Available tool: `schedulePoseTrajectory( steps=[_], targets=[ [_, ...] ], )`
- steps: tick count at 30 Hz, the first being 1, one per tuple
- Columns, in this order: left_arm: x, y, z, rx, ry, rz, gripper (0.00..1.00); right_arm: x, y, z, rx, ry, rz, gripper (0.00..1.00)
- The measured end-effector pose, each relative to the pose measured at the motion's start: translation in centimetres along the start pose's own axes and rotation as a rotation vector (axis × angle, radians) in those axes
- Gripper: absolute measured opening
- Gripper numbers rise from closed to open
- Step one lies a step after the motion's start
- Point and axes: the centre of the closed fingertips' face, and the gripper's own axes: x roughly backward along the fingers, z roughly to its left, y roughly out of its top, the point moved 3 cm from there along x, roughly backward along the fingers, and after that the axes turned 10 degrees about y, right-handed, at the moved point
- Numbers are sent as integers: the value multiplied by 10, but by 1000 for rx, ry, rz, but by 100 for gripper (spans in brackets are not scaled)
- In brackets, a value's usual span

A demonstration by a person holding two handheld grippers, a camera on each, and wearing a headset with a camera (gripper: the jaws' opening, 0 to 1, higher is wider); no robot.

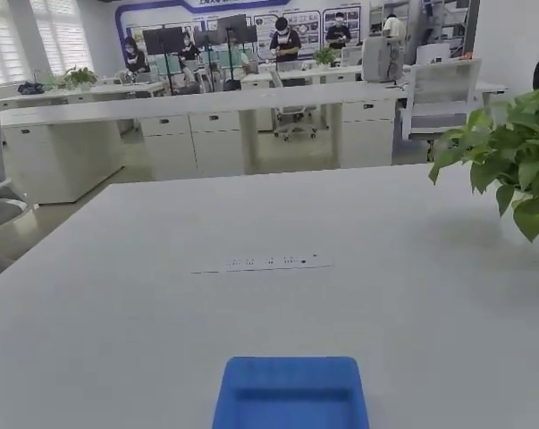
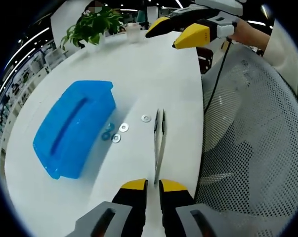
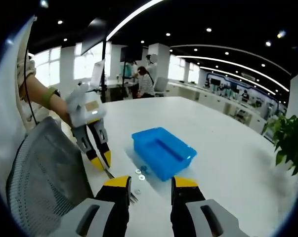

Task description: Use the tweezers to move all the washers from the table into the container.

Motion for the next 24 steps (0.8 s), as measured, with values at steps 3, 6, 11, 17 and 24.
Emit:
schedulePoseTrajectory(
  steps=[3, 6, 11, 17, 24],
  targets=[
    [-1, 0, 0, -38, 9, 0, 4, -11, 1, 7, 18, 39, 16, 25],
    [-2, 0, -2, -91, 14, 15, 2, -17, 1, 12, 31, 68, 31, 24],
    [-1, 2, -3, -143, 13, 14, 0, -21, 0, 18, 30, 100, 38, 21],
    [9, 9, -3, -174, 9, 0, 0, -23, -6, 24, 24, 122, 49, 21],
    [29, 25, -3, -175, 8, -49, 0, -24, -11, 29, 24, 138, 67, 20]
  ],
)
